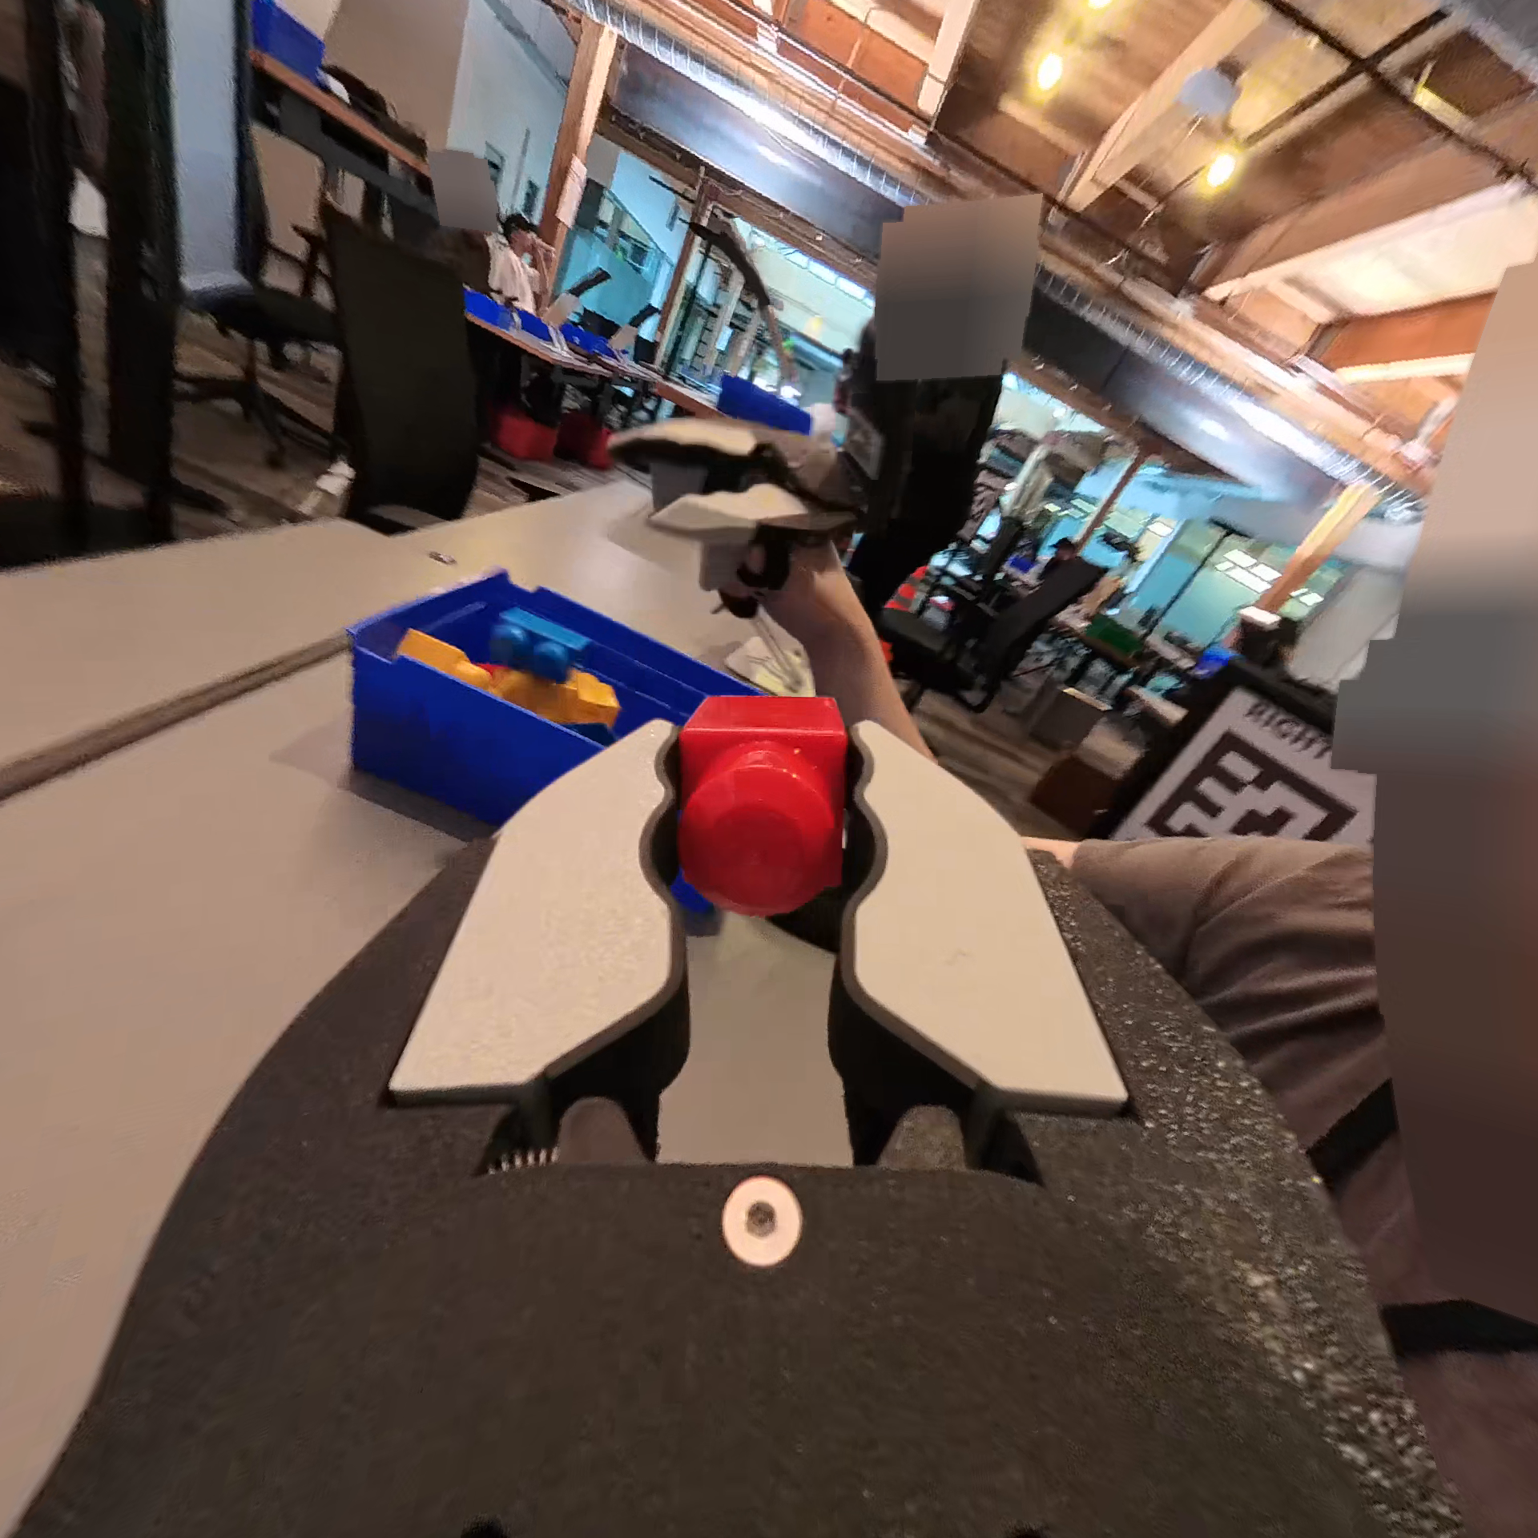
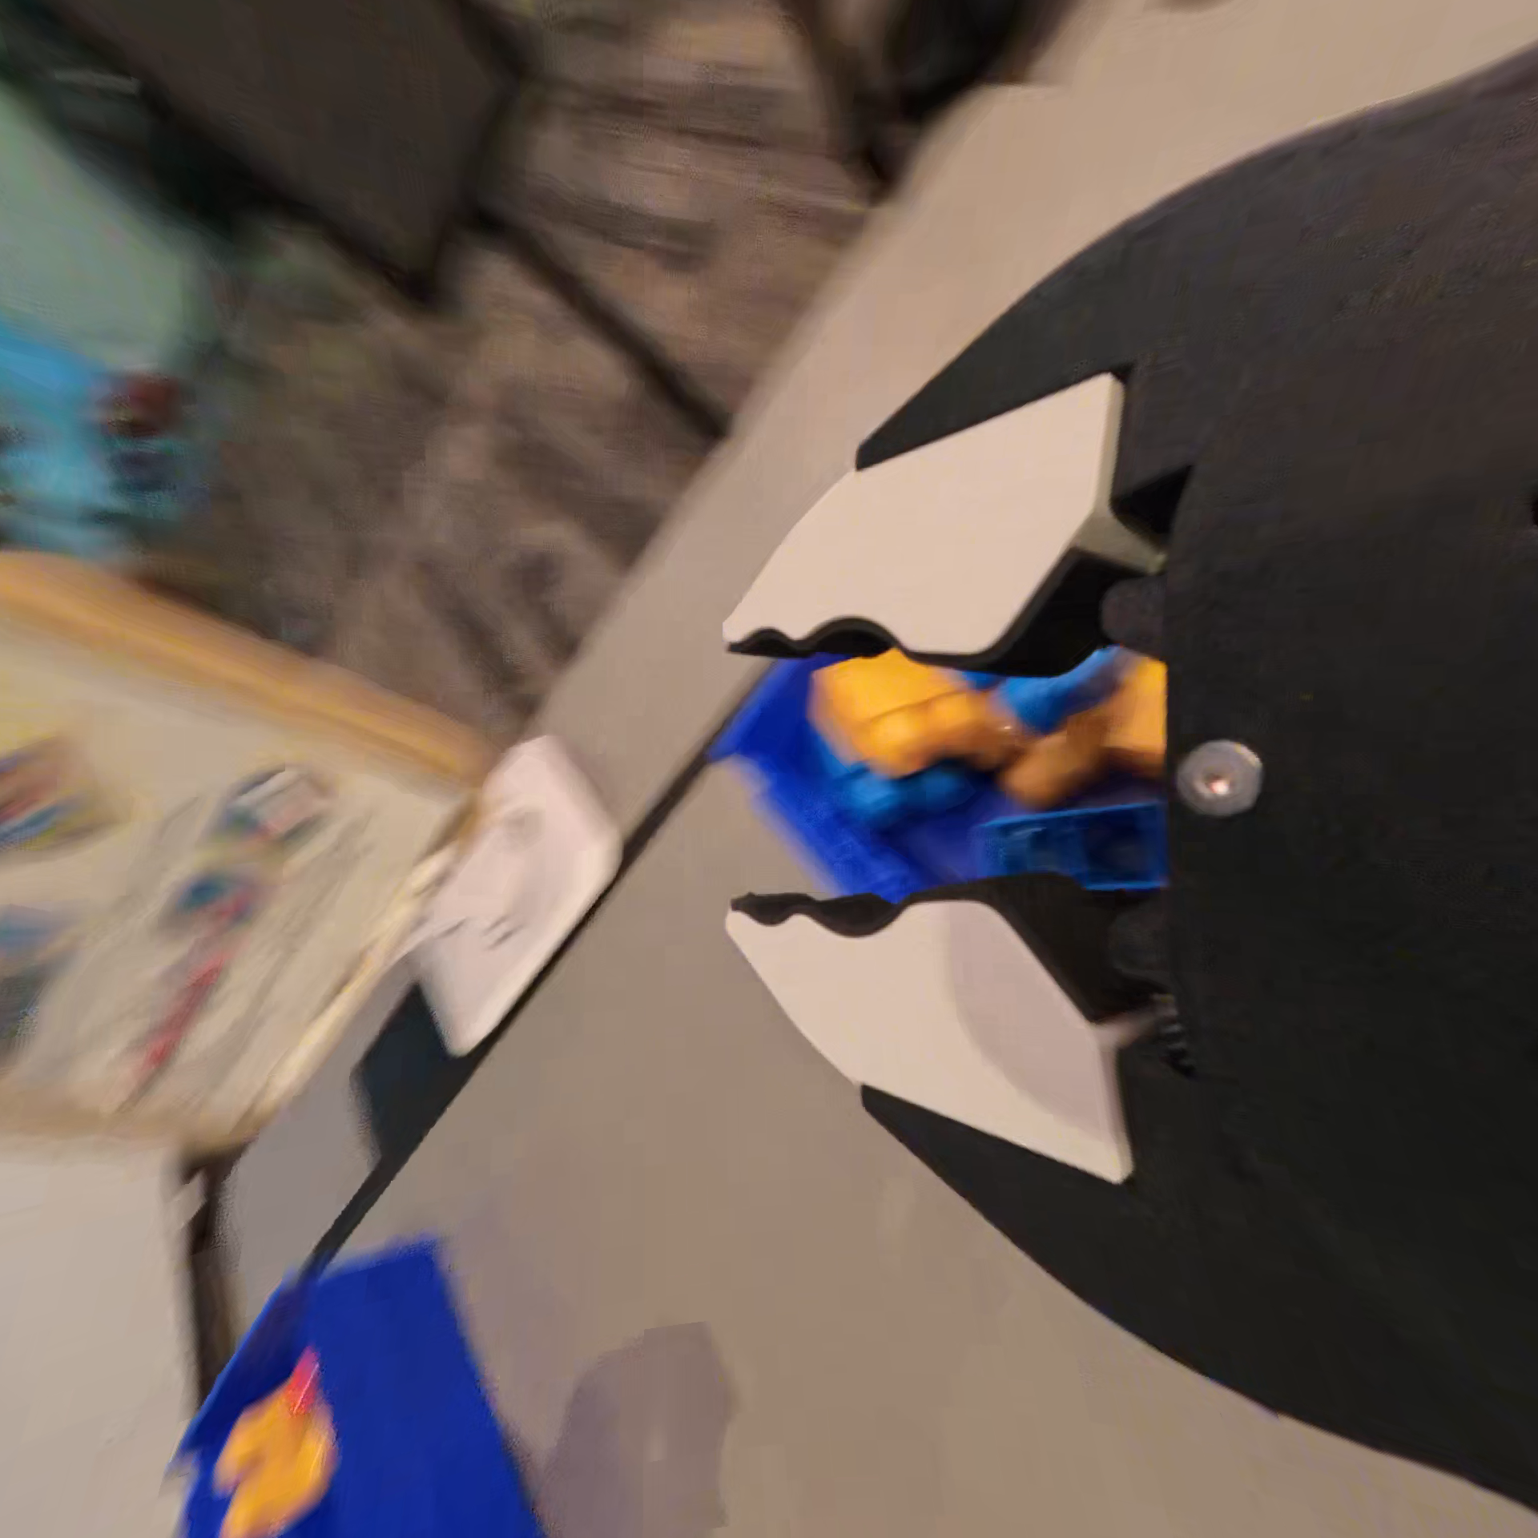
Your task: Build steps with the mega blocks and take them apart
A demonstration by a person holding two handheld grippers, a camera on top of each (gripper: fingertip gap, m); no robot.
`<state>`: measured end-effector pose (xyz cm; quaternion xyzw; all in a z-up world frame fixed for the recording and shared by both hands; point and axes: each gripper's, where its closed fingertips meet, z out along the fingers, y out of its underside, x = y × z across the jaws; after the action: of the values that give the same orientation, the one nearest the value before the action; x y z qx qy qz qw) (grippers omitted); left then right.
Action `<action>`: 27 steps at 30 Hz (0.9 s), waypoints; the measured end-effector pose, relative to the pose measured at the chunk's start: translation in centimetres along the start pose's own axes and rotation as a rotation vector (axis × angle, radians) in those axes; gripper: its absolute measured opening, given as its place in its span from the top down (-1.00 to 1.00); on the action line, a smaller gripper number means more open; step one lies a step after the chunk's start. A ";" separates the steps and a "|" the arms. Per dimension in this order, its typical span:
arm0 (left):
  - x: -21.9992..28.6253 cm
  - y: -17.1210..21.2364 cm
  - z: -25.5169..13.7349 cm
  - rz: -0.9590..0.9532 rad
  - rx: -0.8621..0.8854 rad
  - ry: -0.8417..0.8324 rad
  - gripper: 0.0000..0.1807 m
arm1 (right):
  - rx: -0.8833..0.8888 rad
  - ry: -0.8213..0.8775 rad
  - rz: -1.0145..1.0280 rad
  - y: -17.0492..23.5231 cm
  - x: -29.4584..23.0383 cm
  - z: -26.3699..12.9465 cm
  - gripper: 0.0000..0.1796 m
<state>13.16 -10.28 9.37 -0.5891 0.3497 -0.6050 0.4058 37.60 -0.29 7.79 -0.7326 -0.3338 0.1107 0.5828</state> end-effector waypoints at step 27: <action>0.6 -6.2 -7.5 0.151 0.123 -0.217 0.45 | -0.412 -0.206 -0.005 11.9 0.5 -0.3 0.59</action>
<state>5.25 -8.62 14.79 -0.5970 0.3097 -0.5257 0.5209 42.38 -1.37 -3.09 -0.8201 -0.4088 0.1132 0.3841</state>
